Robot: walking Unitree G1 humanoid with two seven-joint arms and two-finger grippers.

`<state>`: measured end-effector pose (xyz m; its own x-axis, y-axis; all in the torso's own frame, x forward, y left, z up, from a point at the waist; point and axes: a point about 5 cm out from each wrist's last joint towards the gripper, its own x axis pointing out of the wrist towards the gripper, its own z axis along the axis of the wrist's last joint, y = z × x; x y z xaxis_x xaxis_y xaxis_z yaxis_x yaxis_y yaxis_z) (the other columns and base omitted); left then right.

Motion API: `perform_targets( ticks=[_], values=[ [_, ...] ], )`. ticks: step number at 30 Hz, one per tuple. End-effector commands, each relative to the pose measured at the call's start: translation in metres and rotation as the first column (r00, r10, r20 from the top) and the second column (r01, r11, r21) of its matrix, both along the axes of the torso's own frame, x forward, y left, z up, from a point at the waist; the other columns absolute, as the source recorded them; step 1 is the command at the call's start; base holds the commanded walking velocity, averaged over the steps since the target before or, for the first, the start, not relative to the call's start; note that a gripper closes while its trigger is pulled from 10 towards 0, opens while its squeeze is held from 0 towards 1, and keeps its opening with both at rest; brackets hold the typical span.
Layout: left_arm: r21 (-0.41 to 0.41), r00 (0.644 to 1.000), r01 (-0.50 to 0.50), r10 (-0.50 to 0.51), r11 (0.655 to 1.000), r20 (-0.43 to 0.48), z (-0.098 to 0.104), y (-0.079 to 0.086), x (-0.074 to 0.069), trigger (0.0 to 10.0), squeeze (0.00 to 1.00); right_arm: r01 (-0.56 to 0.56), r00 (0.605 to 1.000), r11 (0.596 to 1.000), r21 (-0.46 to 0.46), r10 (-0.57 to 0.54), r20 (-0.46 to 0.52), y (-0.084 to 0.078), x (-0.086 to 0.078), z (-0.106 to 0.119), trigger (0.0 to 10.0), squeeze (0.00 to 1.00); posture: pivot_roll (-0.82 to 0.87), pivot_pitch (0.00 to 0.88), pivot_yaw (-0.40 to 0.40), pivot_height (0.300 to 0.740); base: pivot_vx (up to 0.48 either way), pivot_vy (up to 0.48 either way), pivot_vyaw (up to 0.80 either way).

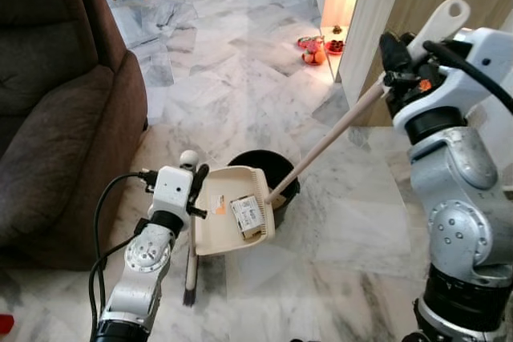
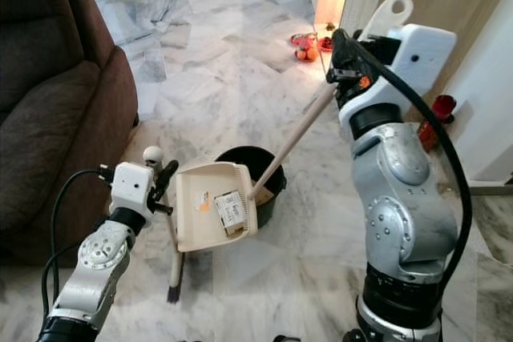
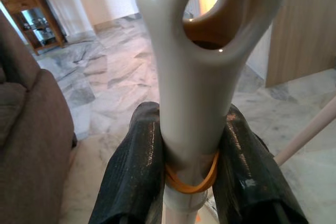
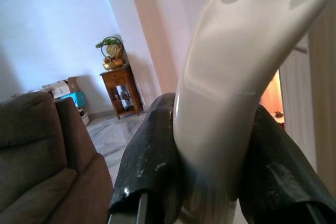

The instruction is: Sweep floor

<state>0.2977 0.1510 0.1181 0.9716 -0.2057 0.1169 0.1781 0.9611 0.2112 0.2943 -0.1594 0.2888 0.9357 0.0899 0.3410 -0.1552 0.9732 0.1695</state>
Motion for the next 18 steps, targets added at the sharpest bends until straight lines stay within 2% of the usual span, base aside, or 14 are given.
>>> perform_targets(
  ticks=[1, 18],
  values=[
    [-0.007, 0.997, 0.008, -0.008, 1.0, 0.078, 0.0136, -0.0011, -0.0003, 10.0, 0.0, -0.035, 0.996, 0.999, 0.03, 0.033, 0.086, 0.0073, -0.0039, 0.0139, 10.0, 0.0, 0.04, 0.136, 0.05, 0.74, 0.337, 0.0, 0.0],
    [-0.011, 0.996, 0.007, -0.006, 1.0, 0.093, 0.0158, -0.002, 0.0, 10.0, 0.0, -0.044, 0.992, 0.999, 0.031, 0.04, 0.117, 0.012, -0.0038, 0.017, 10.0, 0.0, 0.04, 0.12, 0.046, 0.74, 0.353, 0.0, 0.0]
  ],
)
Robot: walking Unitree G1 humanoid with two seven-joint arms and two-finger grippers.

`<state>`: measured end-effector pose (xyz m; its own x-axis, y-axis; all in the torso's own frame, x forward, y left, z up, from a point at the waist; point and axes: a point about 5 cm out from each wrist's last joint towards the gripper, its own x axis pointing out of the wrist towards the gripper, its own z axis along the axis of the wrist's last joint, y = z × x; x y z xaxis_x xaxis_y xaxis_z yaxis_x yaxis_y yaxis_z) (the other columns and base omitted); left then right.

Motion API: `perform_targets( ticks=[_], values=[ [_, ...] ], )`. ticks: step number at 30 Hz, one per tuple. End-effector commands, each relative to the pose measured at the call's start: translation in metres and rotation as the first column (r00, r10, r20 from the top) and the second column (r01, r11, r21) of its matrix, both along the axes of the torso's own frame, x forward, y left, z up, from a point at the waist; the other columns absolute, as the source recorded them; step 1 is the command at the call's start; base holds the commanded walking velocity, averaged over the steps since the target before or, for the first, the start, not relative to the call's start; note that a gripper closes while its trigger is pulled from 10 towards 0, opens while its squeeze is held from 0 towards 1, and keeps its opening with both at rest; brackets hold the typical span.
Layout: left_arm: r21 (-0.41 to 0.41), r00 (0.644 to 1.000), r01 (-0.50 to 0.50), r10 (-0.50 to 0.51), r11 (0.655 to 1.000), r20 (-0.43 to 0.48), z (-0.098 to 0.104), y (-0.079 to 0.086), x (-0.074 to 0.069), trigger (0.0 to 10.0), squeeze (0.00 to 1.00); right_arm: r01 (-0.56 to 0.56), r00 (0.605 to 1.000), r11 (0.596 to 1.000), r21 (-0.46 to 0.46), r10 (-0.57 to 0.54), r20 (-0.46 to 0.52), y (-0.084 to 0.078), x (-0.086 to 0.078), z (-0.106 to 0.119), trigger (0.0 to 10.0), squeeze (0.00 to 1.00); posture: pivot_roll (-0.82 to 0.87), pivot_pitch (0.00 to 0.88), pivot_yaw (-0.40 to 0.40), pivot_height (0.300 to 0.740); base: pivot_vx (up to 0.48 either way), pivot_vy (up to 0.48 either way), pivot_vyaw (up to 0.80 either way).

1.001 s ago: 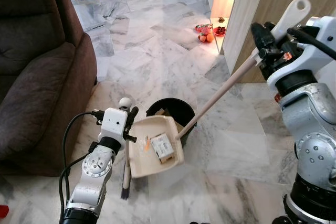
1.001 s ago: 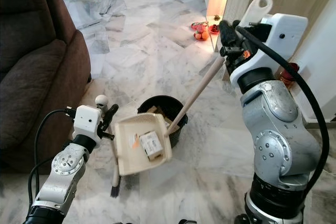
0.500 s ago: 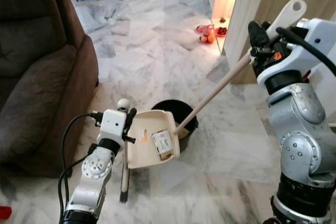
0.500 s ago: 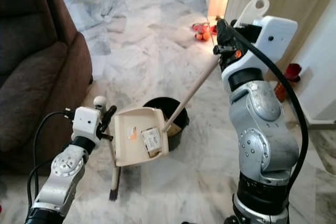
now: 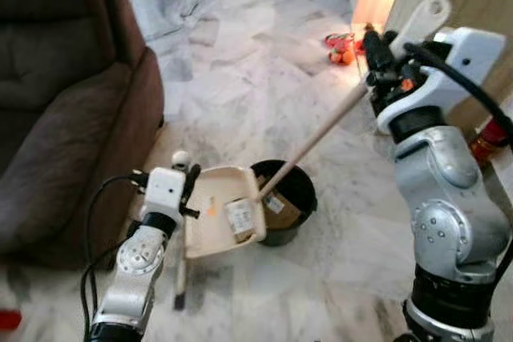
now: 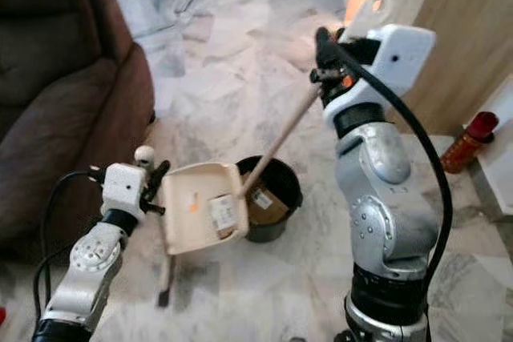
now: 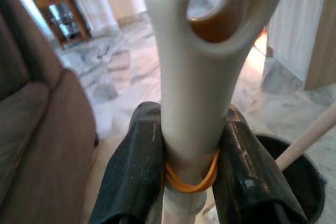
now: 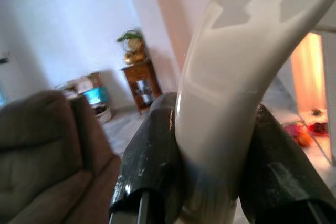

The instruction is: Sweep floor

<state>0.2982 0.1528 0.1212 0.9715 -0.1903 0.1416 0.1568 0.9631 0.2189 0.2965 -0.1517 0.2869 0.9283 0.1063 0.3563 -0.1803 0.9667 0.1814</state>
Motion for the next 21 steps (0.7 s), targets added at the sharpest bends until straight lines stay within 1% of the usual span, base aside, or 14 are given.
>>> perform_targets(
  ticks=[1, 6, 12, 13, 21],
  values=[
    [-0.013, 0.997, 0.024, -0.023, 1.0, 0.069, 0.013, -0.004, 0.0, 10.0, 0.0, -0.02, 0.994, 1.0, 0.019, 0.018, 0.104, 0.004, -0.006, 0.019, 10.0, 0.0, 0.04, 0.12, 0.046, 0.74, 0.352, 0.0, 0.0],
    [-0.017, 0.997, 0.025, -0.024, 1.0, 0.079, 0.016, -0.005, 0.0, 10.0, 0.0, -0.021, 0.989, 0.999, 0.04, 0.015, 0.149, 0.004, -0.008, 0.026, 10.0, 0.0, 0.04, 0.121, 0.045, 0.74, 0.357, 0.0, 0.0],
    [-0.017, 0.996, 0.024, -0.022, 1.0, 0.083, 0.016, -0.005, 0.0, 10.0, 0.0, -0.002, 0.982, 1.0, 0.025, -0.003, 0.188, 0.003, -0.01, 0.03, 10.0, 0.0, 0.05, 0.124, 0.044, 0.74, 0.356, 0.0, 0.0],
    [-0.021, 0.996, 0.025, -0.024, 0.999, 0.083, 0.016, -0.005, 0.0, 10.0, 0.0, 0.008, 0.98, 1.0, 0.001, -0.008, 0.199, 0.005, -0.01, 0.03, 10.0, 0.0, 0.04, 0.126, 0.044, 0.74, 0.0, 0.0, 0.0],
    [-0.024, 0.996, 0.028, -0.026, 0.999, 0.081, 0.015, -0.005, -0.002, 10.0, 0.0, 0.021, 0.973, 0.999, -0.042, -0.011, 0.231, 0.011, -0.013, 0.029, 10.0, 0.0, 0.05, 0.133, 0.043, 0.74, 0.0, 0.0, 0.0]
  ],
)
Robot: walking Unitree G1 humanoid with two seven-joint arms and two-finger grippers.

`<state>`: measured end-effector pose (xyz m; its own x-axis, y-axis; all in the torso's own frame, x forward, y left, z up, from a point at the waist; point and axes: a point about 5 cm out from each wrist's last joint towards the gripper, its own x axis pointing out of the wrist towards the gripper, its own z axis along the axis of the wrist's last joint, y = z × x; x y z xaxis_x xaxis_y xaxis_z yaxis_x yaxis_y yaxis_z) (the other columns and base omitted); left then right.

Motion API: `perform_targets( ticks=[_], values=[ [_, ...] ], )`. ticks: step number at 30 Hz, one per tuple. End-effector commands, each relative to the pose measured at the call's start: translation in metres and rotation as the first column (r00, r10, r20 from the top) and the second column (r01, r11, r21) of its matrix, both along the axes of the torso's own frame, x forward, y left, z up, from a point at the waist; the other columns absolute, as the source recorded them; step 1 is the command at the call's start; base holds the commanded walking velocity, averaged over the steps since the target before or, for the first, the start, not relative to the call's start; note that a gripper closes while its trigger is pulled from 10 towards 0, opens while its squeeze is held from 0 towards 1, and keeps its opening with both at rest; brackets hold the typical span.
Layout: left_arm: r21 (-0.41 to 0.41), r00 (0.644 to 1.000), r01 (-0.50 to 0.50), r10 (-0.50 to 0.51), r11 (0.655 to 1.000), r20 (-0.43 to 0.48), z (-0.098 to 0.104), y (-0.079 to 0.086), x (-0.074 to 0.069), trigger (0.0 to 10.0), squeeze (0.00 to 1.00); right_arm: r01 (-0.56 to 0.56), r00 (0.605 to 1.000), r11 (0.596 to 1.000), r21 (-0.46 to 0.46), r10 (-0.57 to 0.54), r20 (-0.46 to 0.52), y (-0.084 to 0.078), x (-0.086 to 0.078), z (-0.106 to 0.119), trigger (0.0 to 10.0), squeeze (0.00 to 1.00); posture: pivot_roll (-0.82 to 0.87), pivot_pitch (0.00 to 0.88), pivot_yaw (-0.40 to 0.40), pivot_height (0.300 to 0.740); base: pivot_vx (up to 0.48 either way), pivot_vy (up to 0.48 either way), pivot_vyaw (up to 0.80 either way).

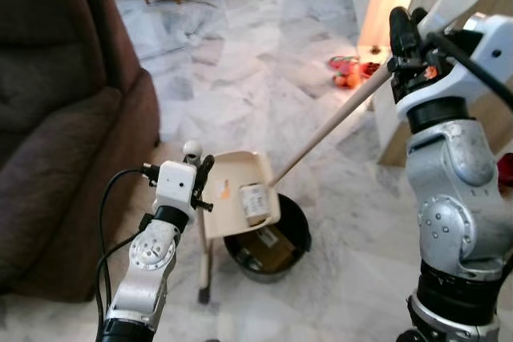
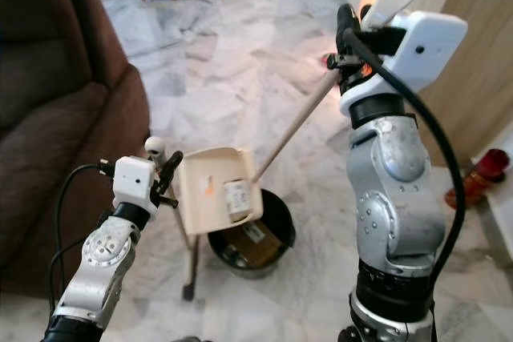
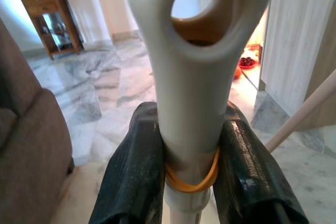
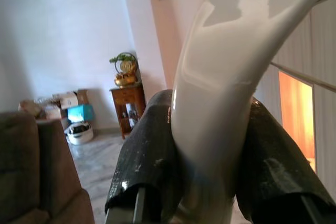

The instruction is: Sweep floor

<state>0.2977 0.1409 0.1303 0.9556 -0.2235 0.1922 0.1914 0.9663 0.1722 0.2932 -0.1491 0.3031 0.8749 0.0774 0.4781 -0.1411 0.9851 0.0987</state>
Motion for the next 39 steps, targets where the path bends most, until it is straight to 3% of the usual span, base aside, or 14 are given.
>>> perform_targets(
  ticks=[1, 7, 14, 21, 29, 39],
  values=[
    [0.029, 0.999, -0.021, 0.019, 0.999, 0.04, 0.006, 0.007, -0.002, 10.0, 0.0, -0.045, 0.994, 0.999, 0.002, 0.045, 0.095, 0.01, -0.01, 0.013, 10.0, 0.0, 0.05, 0.133, 0.043, 0.74, 0.0, 0.0, 0.0],
    [0.027, 0.999, -0.017, 0.016, 0.999, 0.039, 0.006, 0.006, -0.002, 10.0, 0.0, -0.055, 0.989, 0.998, -0.02, 0.058, 0.135, 0.02, -0.016, 0.014, 10.0, 0.0, 0.04, 0.138, 0.041, 0.74, 0.0, 0.0, 0.0],
    [0.021, 0.999, -0.01, 0.009, 1.0, 0.038, 0.006, 0.005, -0.003, 10.0, 0.0, -0.029, 0.983, 0.993, -0.113, 0.049, 0.177, 0.033, -0.02, 0.011, 10.0, 0.0, 0.05, 0.141, 0.039, 0.74, 0.0, 0.0, 0.0],
    [0.02, 0.999, -0.006, 0.005, 1.0, 0.035, 0.005, 0.004, -0.004, 10.0, 0.0, -0.036, 0.976, 0.994, -0.106, 0.058, 0.212, 0.042, -0.025, 0.01, 10.0, 0.0, 0.05, 0.145, 0.038, 0.74, 0.0, 0.0, 0.0],
    [0.036, 0.999, 0.005, -0.007, 0.999, 0.037, 0.004, 0.002, -0.005, 10.0, 0.0, -0.067, 0.959, 0.96, -0.272, 0.138, 0.248, 0.063, -0.037, -0.003, 10.0, 0.0, 0.05, 0.15, 0.037, 0.74, 0.0, 0.0, 0.0],
    [0.035, 0.999, 0.007, -0.008, 0.999, 0.039, 0.004, 0.002, -0.005, 10.0, 0.0, -0.085, 0.94, 0.923, -0.375, 0.199, 0.277, 0.081, -0.048, -0.016, 10.0, 0.0, 0.05, 0.15, 0.038, 0.74, 0.0, 0.0, 0.0]
  ],
)
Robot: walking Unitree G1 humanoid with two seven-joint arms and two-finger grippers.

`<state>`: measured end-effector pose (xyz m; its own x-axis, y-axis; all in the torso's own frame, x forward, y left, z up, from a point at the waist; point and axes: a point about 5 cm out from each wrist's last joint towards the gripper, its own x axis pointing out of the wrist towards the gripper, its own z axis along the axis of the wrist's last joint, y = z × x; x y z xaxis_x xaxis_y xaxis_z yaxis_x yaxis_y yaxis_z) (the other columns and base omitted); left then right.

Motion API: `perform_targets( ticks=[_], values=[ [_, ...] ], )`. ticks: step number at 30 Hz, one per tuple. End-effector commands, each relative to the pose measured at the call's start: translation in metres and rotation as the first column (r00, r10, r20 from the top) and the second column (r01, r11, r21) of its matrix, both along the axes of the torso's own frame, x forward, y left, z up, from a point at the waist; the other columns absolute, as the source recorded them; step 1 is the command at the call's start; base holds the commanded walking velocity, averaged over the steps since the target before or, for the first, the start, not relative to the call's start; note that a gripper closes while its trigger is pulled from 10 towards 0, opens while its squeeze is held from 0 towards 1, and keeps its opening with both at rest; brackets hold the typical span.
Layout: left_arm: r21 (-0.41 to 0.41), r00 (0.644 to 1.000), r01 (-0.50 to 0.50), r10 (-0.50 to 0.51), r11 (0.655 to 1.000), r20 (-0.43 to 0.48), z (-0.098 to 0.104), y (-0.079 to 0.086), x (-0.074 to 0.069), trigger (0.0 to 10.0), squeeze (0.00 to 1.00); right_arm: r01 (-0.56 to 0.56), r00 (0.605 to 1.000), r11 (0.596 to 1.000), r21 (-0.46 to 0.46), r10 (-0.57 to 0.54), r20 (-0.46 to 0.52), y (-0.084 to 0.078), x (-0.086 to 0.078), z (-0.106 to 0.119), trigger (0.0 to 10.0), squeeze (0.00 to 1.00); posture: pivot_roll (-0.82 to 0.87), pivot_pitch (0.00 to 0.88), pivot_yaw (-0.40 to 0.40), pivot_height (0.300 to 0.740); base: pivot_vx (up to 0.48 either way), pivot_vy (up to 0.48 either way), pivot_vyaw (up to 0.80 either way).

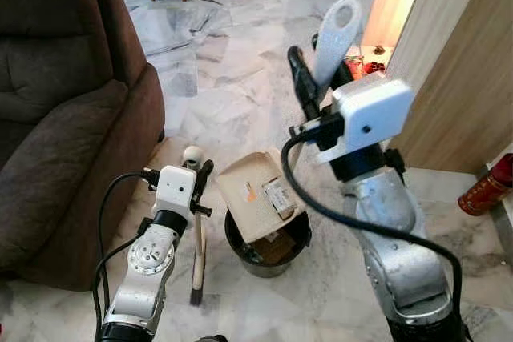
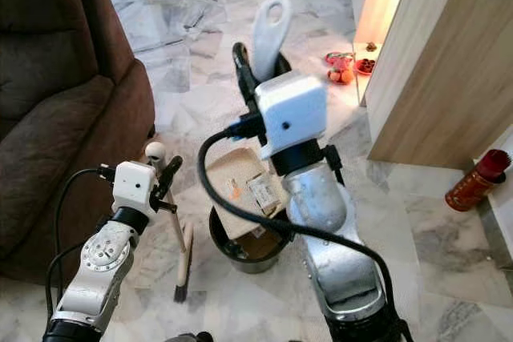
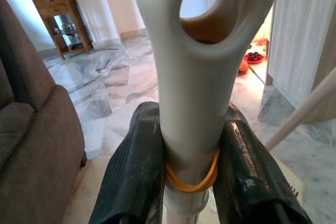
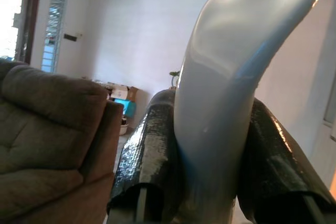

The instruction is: Sweep floor

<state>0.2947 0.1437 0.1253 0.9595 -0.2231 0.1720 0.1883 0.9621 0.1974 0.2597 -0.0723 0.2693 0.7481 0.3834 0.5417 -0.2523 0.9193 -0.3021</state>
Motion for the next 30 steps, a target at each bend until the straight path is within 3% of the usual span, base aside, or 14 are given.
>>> perform_targets(
  ticks=[1, 5, 21, 30],
  values=[
    [0.006, 0.998, 0.015, -0.016, 1.0, 0.053, 0.009, -0.001, -0.002, 10.0, 0.0, -0.038, 0.989, 0.999, -0.031, 0.042, 0.144, 0.007, -0.016, 0.015, 10.0, 0.0, 0.05, 0.149, 0.038, 0.74, 0.0, 0.0, 0.0],
    [0.005, 0.998, 0.019, -0.019, 1.0, 0.054, 0.009, -0.001, -0.002, 10.0, 0.0, -0.045, 0.98, 0.99, -0.136, 0.07, 0.184, 0.016, -0.022, 0.008, 10.0, 0.0, 0.05, 0.147, 0.038, 0.74, 0.0, 0.0, 0.0],
    [0.008, 0.998, 0.028, -0.028, 1.0, 0.056, 0.009, -0.003, -0.001, 10.0, 0.0, -0.051, 0.955, 0.966, -0.254, 0.122, 0.271, 0.029, -0.034, 0.002, 10.0, 0.0, 0.05, 0.135, 0.039, 0.74, 0.0, 0.0, 0.0],
    [0.007, 0.998, 0.026, -0.026, 1.0, 0.057, 0.009, -0.003, -0.001, 10.0, 0.0, -0.052, 0.955, 0.965, -0.259, 0.124, 0.271, 0.03, -0.034, 0.001, 10.0, 0.0, 0.05, 0.133, 0.038, 0.74, 0.0, 0.0, 0.0]
  ],
)
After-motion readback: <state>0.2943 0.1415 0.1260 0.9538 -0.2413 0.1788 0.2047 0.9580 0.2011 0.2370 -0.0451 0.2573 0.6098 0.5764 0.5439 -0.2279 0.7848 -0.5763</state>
